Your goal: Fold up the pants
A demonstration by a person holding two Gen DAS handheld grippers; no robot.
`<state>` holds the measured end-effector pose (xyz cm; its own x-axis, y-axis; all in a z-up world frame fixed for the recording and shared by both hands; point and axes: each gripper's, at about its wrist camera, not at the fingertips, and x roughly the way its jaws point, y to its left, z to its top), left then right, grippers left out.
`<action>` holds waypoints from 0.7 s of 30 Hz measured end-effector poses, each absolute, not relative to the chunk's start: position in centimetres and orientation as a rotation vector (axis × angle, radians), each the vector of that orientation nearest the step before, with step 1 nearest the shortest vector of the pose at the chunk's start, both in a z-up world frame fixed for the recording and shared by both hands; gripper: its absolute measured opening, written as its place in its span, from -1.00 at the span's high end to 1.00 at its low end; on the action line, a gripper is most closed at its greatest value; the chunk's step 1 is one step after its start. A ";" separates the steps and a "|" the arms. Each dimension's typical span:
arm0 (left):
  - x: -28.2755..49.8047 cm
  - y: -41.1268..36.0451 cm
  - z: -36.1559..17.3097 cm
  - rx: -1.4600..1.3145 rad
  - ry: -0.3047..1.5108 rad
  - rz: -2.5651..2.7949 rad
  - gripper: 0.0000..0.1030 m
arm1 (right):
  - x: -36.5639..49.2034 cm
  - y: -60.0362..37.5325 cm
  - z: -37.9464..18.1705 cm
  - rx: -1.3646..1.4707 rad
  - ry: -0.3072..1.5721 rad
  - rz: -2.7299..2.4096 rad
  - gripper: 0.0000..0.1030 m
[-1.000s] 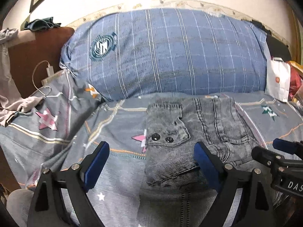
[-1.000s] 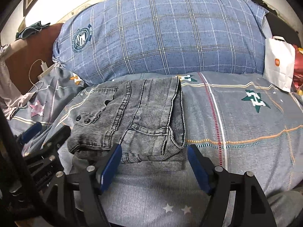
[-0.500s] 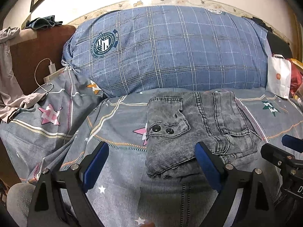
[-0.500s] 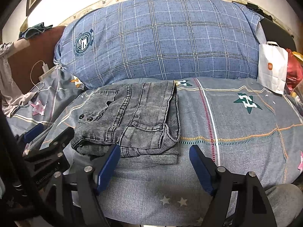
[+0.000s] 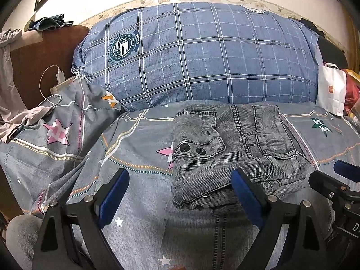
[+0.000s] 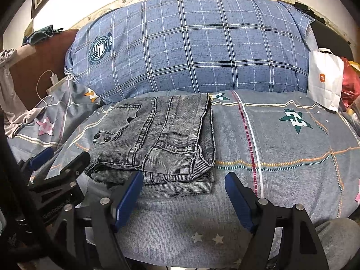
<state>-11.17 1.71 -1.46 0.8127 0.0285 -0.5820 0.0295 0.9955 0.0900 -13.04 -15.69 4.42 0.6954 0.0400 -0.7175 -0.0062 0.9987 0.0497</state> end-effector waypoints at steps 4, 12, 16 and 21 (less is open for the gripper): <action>-11.1 1.7 -1.5 0.101 0.629 0.000 -0.79 | -13.0 -15.7 4.4 0.044 0.804 0.027 -0.53; -11.1 1.6 -1.6 0.104 0.637 -0.006 -0.79 | -13.0 -15.6 4.3 0.039 0.807 0.028 -0.53; -11.1 1.7 -1.5 0.103 0.639 -0.008 -0.79 | -13.0 -15.6 4.3 0.038 0.808 0.028 -0.53; -11.1 1.7 -1.4 0.103 0.637 -0.006 -0.79 | -13.0 -15.6 4.3 0.036 0.803 0.027 -0.53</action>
<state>-11.11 1.74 -1.43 0.8038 0.0258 -0.5944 0.0375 0.9949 0.0939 -13.02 -15.56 4.35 0.6940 0.0379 -0.7189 -0.0104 0.9990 0.0426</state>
